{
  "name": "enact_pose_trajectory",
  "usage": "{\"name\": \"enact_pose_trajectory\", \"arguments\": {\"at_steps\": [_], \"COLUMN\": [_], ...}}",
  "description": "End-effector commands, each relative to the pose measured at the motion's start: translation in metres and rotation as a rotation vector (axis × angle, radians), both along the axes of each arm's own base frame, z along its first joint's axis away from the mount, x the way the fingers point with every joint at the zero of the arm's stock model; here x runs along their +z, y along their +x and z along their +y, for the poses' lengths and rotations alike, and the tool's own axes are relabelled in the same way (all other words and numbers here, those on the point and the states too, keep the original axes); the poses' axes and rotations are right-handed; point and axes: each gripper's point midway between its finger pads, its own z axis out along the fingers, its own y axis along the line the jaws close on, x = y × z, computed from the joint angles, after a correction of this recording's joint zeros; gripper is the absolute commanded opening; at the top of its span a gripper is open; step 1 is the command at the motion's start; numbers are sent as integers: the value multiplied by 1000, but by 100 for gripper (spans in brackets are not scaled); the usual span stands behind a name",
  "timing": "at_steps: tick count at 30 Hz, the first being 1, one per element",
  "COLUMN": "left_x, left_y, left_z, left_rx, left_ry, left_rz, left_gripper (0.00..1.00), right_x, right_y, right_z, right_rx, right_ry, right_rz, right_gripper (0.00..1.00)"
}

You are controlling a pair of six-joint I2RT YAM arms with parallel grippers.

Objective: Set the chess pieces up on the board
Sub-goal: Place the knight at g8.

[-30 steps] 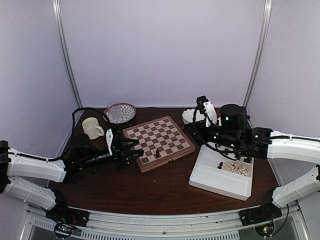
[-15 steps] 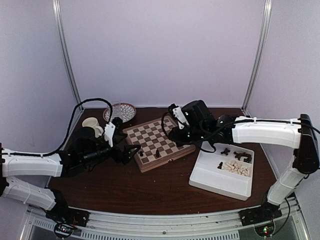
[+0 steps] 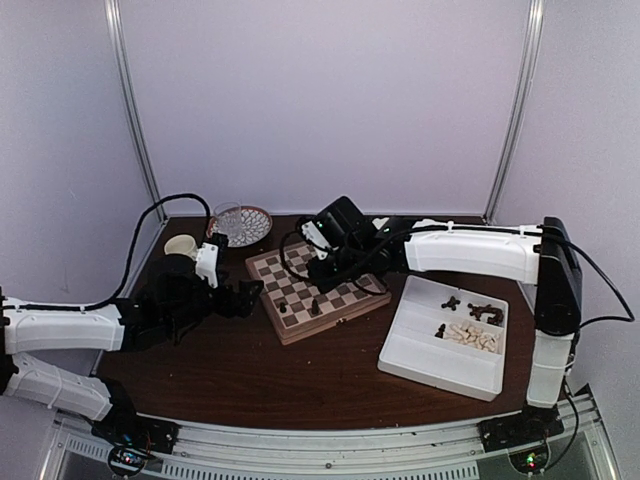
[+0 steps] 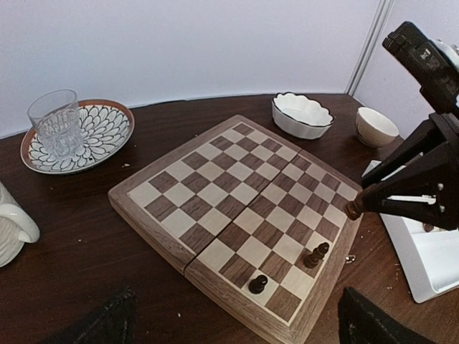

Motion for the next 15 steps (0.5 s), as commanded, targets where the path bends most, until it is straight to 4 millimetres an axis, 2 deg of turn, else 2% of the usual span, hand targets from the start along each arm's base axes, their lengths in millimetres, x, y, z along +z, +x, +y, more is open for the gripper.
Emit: {"name": "enact_pose_trajectory", "arguments": {"at_steps": [1, 9, 15], "left_x": [11, -2, -1], "left_y": [11, 18, 17], "left_z": [8, 13, 13], "left_rx": [82, 143, 136], "left_ry": [-34, -30, -27], "left_rz": [-2, 59, 62], "left_gripper": [98, 98, 98], "right_x": [-7, -36, -50], "right_y": [4, 11, 2], "right_z": [12, 31, 38], "right_rx": [28, 61, 129], "right_ry": [-51, -122, -159], "right_rz": [19, 74, 103], "right_gripper": [0, 0, 0]}}
